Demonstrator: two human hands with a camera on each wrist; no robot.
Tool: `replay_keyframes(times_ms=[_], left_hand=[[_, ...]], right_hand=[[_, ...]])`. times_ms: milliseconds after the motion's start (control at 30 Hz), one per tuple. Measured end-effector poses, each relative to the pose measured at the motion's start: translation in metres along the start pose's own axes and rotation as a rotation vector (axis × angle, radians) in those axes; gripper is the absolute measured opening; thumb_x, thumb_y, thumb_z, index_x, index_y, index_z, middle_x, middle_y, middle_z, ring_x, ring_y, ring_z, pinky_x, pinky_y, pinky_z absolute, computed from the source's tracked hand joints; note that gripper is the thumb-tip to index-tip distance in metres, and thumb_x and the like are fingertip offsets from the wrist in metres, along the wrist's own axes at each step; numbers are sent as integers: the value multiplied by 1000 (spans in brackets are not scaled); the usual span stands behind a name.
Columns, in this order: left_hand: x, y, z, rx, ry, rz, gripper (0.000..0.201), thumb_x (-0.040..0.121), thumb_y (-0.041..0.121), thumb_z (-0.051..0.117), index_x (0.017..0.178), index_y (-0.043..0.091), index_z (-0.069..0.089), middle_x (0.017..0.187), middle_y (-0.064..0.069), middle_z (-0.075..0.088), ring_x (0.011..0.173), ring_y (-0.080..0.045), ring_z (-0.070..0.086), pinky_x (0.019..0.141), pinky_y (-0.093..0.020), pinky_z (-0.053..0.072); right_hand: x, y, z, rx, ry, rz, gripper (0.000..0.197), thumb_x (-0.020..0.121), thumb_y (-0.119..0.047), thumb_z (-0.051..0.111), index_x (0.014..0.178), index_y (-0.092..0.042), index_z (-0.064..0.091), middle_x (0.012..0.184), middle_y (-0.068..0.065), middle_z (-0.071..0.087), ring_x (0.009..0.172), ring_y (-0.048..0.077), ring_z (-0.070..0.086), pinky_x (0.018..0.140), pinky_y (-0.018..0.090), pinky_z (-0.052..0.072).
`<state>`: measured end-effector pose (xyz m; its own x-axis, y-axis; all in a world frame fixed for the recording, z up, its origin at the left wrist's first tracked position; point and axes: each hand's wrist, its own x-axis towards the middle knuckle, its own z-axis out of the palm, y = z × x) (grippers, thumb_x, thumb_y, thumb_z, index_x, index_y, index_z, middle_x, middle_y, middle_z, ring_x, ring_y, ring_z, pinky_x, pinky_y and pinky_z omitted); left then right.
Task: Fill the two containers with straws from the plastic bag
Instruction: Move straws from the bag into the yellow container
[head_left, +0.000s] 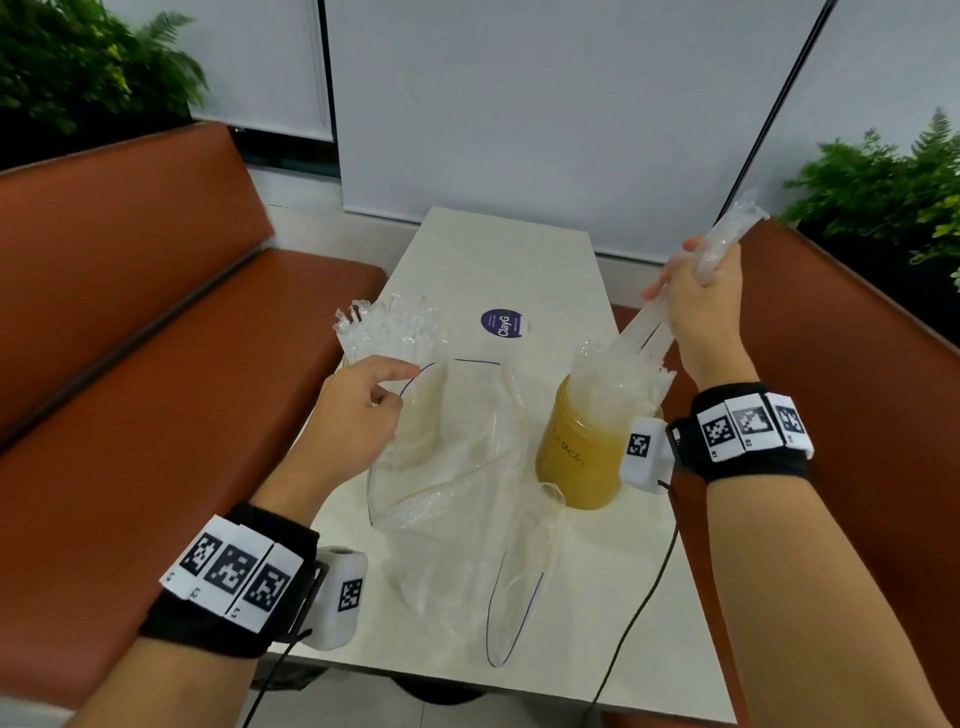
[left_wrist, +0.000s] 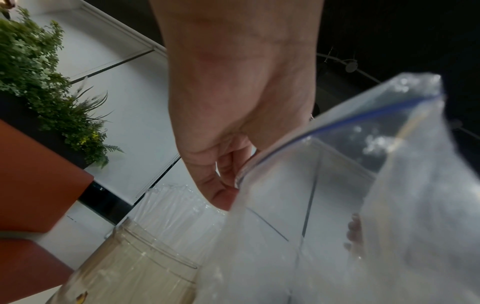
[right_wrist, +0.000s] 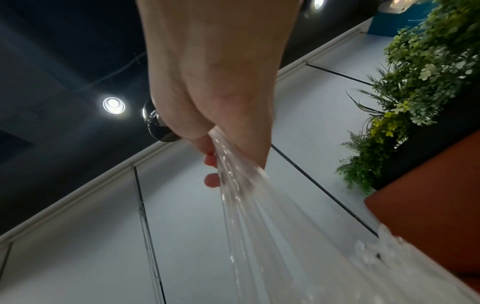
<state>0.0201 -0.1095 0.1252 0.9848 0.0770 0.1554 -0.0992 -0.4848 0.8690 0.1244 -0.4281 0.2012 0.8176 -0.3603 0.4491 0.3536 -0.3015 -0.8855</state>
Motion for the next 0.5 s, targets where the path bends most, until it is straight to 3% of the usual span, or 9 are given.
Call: replay_keyframes(times_ms=[200,300,433,500], left_hand=[[1,-1,1,-14,-5,0,45,93,-8,44,120,17,70,93,-19,67,67,-34,69,38,-11,38],[3,-3,-1,-10,-1,-12,46,92,-8,44,120,17,70,90,-18,67,64,-30,69,38,-11,38],[5,-5,-1,-1,-6,-25,45,94,-7,44,122,18,69,91,-16,68,63,-24,70,38,-11,38],[6,-5,-1,7,-10,-26,45,94,-7,44,122,19,69,91,-14,68,62,-24,71,38,-12,39]], right_hand=[[-9,22,6,153,-3,22,13,100,-10,53,104,-21,48,71,-4,55,58,13,52,64,41,49],[-8,23,4,156,-40,-21,13,99,-11,57,103,-23,51,72,-3,57,59,16,55,66,42,50],[-6,19,3,130,-154,-60,15,103,-16,55,116,-23,52,80,1,61,71,23,71,66,39,60],[-6,23,3,94,-174,-75,17,104,-15,53,120,-20,52,80,4,62,72,24,71,64,35,62]])
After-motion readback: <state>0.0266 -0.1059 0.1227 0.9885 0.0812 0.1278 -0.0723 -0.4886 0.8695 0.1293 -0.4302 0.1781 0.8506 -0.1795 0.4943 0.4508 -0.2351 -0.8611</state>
